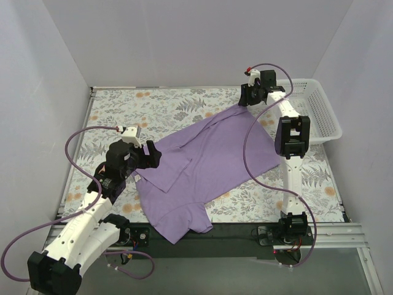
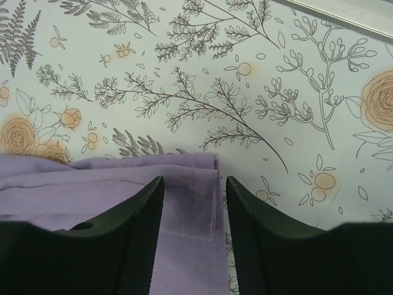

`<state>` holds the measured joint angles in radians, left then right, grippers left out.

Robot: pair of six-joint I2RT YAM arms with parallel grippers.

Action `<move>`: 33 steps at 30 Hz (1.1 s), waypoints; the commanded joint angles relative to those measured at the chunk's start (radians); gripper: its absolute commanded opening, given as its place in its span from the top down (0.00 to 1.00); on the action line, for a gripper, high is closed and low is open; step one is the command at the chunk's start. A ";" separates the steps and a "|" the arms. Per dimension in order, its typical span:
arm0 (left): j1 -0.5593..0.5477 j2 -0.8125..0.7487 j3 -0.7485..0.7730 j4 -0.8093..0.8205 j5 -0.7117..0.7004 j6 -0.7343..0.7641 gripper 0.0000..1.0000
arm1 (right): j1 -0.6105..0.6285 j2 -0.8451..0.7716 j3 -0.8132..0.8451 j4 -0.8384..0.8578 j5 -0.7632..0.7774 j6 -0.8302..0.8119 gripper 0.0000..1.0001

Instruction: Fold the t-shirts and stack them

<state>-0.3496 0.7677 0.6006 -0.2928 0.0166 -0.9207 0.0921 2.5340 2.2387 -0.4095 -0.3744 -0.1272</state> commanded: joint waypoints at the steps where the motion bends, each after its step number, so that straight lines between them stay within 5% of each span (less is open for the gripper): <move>1: 0.004 -0.001 0.005 -0.006 0.009 -0.001 0.23 | 0.005 0.008 0.053 0.031 -0.023 0.015 0.50; 6: 0.003 -0.005 0.004 -0.008 0.000 -0.004 0.23 | 0.004 -0.003 0.042 0.034 -0.038 0.005 0.79; 11: 0.003 -0.004 0.004 -0.008 0.002 -0.004 0.23 | 0.001 -0.059 -0.025 0.055 -0.034 -0.023 0.92; 33: 0.003 -0.001 0.007 -0.009 0.013 -0.001 0.23 | -0.031 -0.293 -0.384 0.147 0.004 -0.181 0.89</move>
<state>-0.3496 0.7708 0.6006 -0.2932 0.0200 -0.9237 0.0643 2.2944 1.8885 -0.2890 -0.4114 -0.2600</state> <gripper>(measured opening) 0.770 0.105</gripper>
